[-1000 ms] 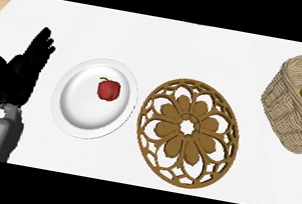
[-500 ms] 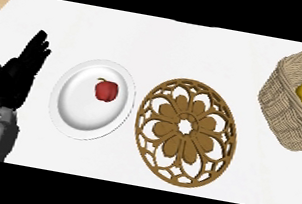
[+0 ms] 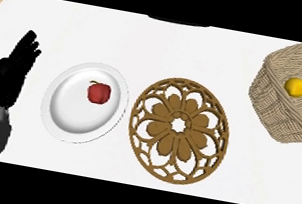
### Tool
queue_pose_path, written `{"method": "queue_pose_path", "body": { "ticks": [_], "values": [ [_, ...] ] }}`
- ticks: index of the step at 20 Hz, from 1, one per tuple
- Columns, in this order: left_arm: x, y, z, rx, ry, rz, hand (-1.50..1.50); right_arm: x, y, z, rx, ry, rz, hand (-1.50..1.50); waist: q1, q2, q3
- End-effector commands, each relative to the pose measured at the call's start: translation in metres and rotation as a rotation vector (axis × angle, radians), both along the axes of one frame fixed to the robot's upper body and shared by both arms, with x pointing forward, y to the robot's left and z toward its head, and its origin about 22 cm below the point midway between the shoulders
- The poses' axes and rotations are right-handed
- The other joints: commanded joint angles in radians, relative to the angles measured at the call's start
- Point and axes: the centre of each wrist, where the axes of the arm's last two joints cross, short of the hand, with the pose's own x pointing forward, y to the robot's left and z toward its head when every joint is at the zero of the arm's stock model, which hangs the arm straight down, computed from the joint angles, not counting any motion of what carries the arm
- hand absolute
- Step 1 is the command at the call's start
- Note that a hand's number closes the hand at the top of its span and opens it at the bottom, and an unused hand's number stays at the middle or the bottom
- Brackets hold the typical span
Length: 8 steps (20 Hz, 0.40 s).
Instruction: Pick the lemon from the placemat and place it in the basket
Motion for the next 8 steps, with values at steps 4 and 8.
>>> {"method": "queue_pose_path", "body": {
  "ticks": [4, 8],
  "values": [
    [-0.007, 0.008, -0.002, 0.008, 0.02, 0.021, 0.0, -0.05, -0.024, -0.02, 0.056, -0.062, 0.043, -1.5, -0.023, -0.008, -0.002],
    [-0.006, -0.014, 0.005, 0.004, 0.007, 0.021, 0.0, -0.09, -0.031, -0.033, 0.068, -0.108, 0.063, -1.5, -0.02, -0.006, -0.001]
  ]
}}
